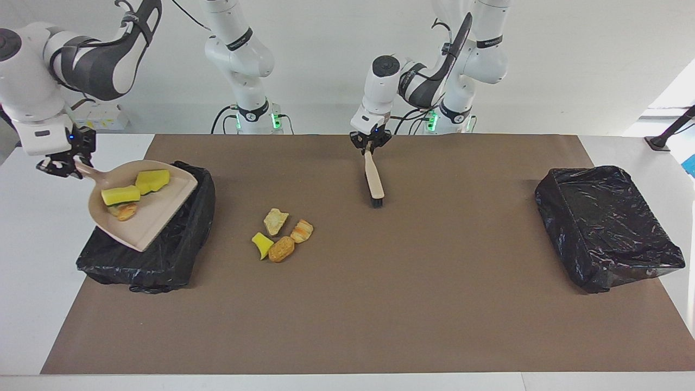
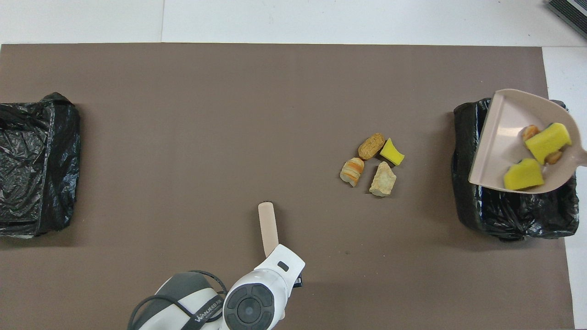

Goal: Sweep and dump trash in bin
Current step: 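Carry the dustpan to the bin with the right gripper and tip it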

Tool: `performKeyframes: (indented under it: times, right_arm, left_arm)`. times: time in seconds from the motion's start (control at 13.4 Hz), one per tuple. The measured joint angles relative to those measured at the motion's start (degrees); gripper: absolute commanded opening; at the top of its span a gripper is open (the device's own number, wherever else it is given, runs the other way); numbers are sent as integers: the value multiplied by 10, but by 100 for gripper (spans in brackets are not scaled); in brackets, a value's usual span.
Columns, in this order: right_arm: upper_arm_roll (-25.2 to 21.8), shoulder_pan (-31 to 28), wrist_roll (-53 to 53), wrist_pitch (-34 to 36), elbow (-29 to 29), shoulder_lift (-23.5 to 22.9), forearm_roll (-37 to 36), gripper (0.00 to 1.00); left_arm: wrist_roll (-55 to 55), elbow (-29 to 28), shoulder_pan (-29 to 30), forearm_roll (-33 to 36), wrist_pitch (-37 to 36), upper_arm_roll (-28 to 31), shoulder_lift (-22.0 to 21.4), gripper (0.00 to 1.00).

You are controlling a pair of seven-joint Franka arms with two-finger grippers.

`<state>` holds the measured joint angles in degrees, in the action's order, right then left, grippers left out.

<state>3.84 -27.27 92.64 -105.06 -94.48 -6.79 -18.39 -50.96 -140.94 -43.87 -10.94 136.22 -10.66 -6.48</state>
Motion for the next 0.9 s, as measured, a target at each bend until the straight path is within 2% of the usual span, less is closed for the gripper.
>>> performKeyframes:
  times: [0.15,0.45,0.52,0.6,0.67,0.75,0.9]
  right_arm:
    - [0,-16,35,-16,-1,0,-70,0]
    - [9,4,35,-93,-41,-9,-215,0]
    - [9,7,35,-109,-54,-12,-232,0]
    - [9,10,35,-118,-62,-13,-247,0]
    - [9,15,33,-121,-66,-14,-261,0]
    - [9,22,28,-121,-67,-14,-273,0]
    - [9,32,14,-121,-67,-13,-302,0]
  left_arm:
    - [0,-7,-4,-4,0,0,-5,0]
    - [-4,-20,-10,-16,0,2,-16,5]
    - [-5,-20,-10,-16,0,3,-16,12]
    - [-5,-20,-10,-17,-1,4,-16,31]
    - [-5,-20,-9,-17,-1,5,-16,97]
    - [-6,-20,-8,-18,-3,7,-16,100]
    - [-8,-17,-2,-18,-6,13,-16,100]
